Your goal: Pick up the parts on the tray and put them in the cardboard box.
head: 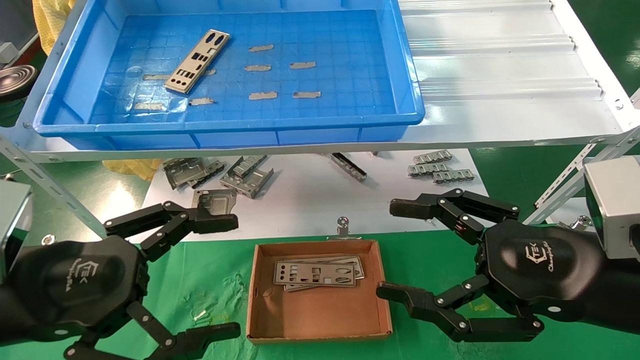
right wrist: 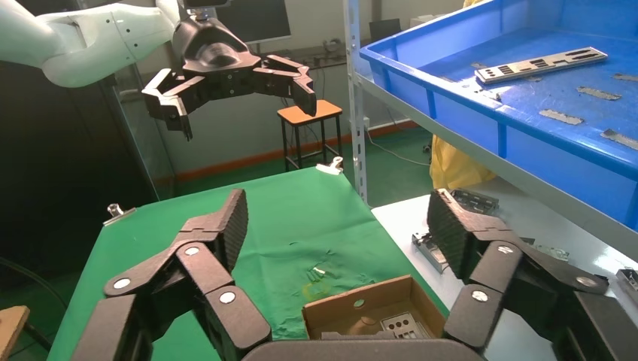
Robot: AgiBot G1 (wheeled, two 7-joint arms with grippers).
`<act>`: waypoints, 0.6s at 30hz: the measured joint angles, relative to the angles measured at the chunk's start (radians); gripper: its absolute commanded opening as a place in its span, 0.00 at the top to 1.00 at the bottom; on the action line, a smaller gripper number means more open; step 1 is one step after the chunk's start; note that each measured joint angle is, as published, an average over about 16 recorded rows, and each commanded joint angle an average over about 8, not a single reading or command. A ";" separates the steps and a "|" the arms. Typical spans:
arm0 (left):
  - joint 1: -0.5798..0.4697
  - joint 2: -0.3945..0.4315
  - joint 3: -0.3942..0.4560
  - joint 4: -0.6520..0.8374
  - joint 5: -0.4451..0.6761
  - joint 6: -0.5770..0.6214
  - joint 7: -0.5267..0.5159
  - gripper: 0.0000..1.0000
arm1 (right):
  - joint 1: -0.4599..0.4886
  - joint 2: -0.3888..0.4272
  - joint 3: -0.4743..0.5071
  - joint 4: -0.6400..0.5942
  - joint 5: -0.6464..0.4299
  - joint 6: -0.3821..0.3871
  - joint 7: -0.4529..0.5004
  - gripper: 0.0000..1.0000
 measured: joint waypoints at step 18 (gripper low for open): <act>0.000 0.000 0.000 0.000 0.000 0.000 0.000 0.00 | 0.000 0.000 0.000 0.000 0.000 0.000 0.000 1.00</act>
